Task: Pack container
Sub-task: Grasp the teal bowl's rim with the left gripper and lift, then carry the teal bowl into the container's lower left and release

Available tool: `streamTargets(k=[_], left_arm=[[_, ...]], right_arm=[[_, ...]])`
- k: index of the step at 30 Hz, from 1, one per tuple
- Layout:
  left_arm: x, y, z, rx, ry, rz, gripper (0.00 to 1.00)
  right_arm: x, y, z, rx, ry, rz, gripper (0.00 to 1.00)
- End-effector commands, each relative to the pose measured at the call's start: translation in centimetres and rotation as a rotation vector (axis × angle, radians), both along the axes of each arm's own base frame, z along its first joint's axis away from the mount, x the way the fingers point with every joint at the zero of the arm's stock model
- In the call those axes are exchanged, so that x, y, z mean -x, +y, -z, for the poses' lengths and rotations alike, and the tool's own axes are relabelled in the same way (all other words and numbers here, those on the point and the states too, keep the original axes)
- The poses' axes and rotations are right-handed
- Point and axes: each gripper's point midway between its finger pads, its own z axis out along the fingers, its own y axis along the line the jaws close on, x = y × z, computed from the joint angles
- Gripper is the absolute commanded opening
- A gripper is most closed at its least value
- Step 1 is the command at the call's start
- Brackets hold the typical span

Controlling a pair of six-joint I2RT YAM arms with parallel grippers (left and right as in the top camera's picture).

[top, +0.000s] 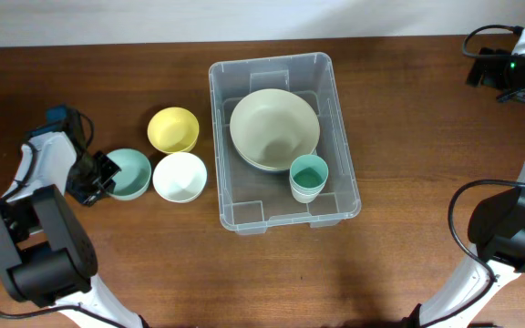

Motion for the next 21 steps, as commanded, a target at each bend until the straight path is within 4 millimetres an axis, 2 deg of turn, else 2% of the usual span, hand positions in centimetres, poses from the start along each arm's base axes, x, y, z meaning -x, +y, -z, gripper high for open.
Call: streamTargets(k=[1, 6, 9, 12, 14, 17, 21], left_arm=[[1.3, 1.9, -1.8, -0.033, 0.024, 0.033, 0.01], [0.3, 2.8, -6.5, -0.075, -0.066, 0.063, 0.01], [-1.5, 3.0, -10.8, -0.12, -0.193, 0.07, 0.01], [-3.3, 1.9, -15.3, -0.142, -0.333, 0.102, 0.01], [-4.4, 0.2, -17.9, -0.128, -0.417, 0.141, 0.01], [-5.8, -4.2, -20.6, -0.066, -0.518, 0.299, 0.01], [-6.4, -10.7, -21.2, 0.033, -0.56, 0.49, 0.01]], right_arm=[[0.0, 0.0, -1.2, 0.006, -0.029, 0.006, 0.99], [0.0, 0.0, -1.2, 0.006, -0.029, 0.006, 0.99], [0.0, 0.0, -1.2, 0.006, -0.029, 0.006, 0.99], [0.0, 0.0, -1.2, 0.006, -0.029, 0.006, 0.99], [0.0, 0.0, -1.2, 0.006, -0.029, 0.006, 0.99], [0.0, 0.0, -1.2, 0.006, -0.029, 0.006, 0.99], [0.0, 0.0, -1.2, 0.006, -0.029, 0.006, 0.99]])
